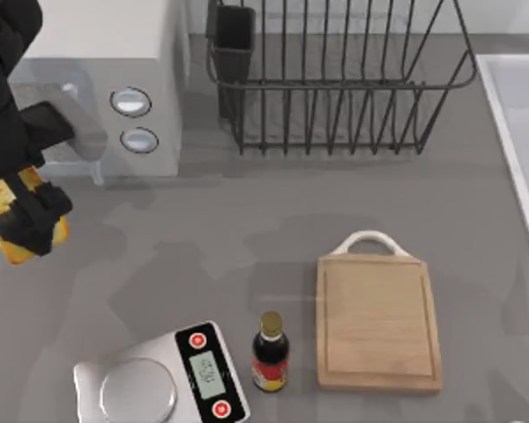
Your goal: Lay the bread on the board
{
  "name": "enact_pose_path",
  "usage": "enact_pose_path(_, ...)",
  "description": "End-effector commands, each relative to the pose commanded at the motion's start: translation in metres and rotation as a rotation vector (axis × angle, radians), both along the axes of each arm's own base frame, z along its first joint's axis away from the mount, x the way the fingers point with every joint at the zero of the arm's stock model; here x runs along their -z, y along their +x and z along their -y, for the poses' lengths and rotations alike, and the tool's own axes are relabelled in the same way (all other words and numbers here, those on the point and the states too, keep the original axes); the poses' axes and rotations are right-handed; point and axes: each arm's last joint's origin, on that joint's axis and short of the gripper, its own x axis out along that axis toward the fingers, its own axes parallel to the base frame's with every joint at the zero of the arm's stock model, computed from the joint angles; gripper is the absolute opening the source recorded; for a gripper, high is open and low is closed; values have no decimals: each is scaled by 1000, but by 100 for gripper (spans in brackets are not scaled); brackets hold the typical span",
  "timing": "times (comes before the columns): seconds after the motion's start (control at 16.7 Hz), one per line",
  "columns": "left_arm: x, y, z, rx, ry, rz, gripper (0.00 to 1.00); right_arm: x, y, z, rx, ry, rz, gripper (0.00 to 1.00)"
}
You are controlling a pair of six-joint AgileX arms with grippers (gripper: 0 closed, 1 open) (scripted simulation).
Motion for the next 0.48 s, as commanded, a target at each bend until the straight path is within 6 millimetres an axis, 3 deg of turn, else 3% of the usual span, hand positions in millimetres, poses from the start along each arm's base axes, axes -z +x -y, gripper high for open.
enact_pose_path(0.48,-20,8,105,-637,87,-41,0,0,0,0,0,0,0,100)
